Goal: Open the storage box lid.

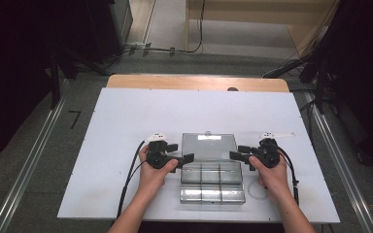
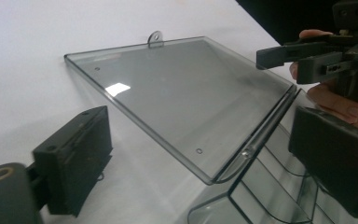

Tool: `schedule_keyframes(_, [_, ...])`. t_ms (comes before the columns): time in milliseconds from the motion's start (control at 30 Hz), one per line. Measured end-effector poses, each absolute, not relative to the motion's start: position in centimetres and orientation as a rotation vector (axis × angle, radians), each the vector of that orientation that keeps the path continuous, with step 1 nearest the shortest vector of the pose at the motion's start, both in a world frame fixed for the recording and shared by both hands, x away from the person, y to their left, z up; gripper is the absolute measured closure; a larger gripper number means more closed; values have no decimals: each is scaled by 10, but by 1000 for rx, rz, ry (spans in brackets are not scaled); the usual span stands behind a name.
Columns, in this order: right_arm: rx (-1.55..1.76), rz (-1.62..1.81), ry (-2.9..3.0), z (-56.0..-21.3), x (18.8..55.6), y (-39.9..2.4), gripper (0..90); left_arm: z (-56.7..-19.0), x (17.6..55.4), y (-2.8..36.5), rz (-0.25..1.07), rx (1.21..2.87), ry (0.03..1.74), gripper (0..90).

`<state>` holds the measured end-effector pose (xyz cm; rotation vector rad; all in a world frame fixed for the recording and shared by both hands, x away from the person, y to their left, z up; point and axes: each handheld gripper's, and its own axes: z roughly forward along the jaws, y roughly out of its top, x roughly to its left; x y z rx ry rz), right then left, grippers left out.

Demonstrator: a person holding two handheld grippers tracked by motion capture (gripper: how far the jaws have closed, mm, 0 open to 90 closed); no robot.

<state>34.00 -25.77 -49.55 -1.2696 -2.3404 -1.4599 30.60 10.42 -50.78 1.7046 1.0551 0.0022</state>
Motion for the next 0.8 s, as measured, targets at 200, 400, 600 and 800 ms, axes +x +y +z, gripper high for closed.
schedule_keyframes(200, [-1186,-1501,-2410,-486,331,-256,71,-498,295,105,32,1720,952,0])
schedule_keyframes(400, [-1134,-1524,-2494,-479,321,-256,0,-494,287,104,54,1723,908,0])
schedule_keyframes(600, [-1121,-1609,-2519,-473,308,-262,0,-490,278,108,69,1720,877,0])
schedule_keyframes(800, [-1112,-1644,-2541,-471,298,-271,0,-486,268,119,104,1715,843,0])
